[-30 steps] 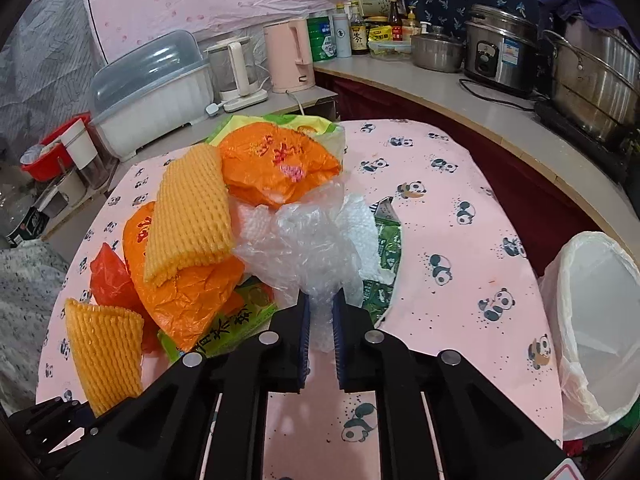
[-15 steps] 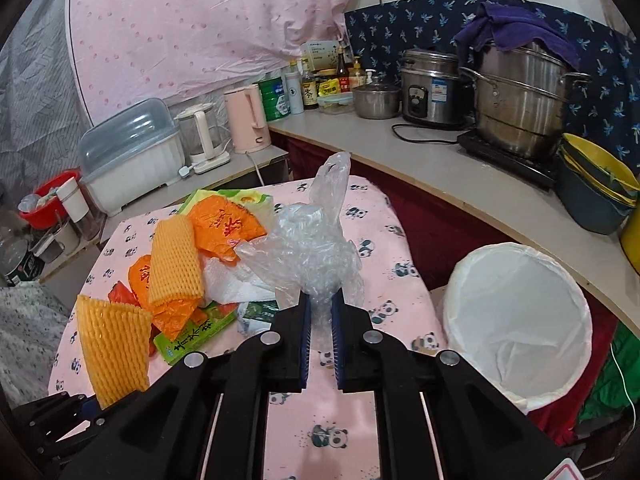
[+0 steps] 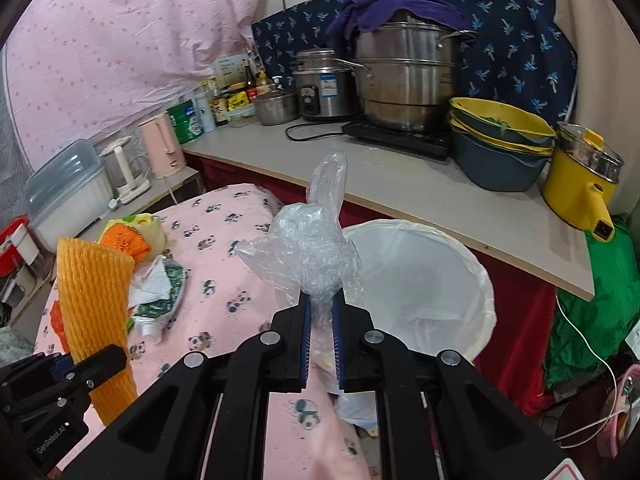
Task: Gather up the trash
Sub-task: 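Carry both items over the bin and open both tools to drop them, then move both tools back to the trash pile on the table, then grasp the red plastic bag with the left tool while the right tool grasps an orange foam net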
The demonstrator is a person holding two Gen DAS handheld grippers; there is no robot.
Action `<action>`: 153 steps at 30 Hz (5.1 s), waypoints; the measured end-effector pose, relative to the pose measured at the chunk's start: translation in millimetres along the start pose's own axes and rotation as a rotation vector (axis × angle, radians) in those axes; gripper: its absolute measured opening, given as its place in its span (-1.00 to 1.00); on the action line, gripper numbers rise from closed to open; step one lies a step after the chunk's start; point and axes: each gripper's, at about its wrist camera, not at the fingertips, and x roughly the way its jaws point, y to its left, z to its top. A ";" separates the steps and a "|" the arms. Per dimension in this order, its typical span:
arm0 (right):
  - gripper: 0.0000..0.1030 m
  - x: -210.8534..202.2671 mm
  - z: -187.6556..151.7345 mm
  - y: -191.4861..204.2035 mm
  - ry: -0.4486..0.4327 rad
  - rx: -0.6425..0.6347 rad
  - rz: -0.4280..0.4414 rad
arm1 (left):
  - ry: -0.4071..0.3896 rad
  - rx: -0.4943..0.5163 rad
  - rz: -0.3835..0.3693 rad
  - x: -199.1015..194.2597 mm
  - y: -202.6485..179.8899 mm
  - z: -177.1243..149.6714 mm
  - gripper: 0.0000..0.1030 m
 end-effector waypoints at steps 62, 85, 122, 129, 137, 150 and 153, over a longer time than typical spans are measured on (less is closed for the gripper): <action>0.28 6.9 -1.1 42.4 0.000 -0.010 0.084 | -0.014 -0.190 0.194 24.2 88.1 24.3 0.60; 0.29 70.6 -28.0 280.7 0.182 -0.268 0.353 | 0.076 -0.476 0.354 -0.3 292.7 -54.5 0.65; 0.11 78.2 -27.0 308.7 0.186 -0.336 0.395 | -0.009 -0.471 0.236 -39.7 277.5 -49.5 -0.66; 0.01 111.4 -38.2 324.8 0.235 -0.370 0.359 | -0.035 -0.478 0.252 -56.3 289.0 -49.5 -0.69; -0.80 105.4 -27.7 311.4 0.213 -0.317 0.375 | -0.067 -0.472 0.260 -69.9 289.7 -39.1 -0.72; -0.81 48.0 16.8 225.9 0.067 -0.222 0.323 | -0.095 -0.345 0.181 -63.5 218.4 1.2 -0.77; -0.81 42.1 21.0 196.3 0.056 -0.193 0.291 | -0.091 -0.310 0.154 -54.6 192.8 10.7 -0.81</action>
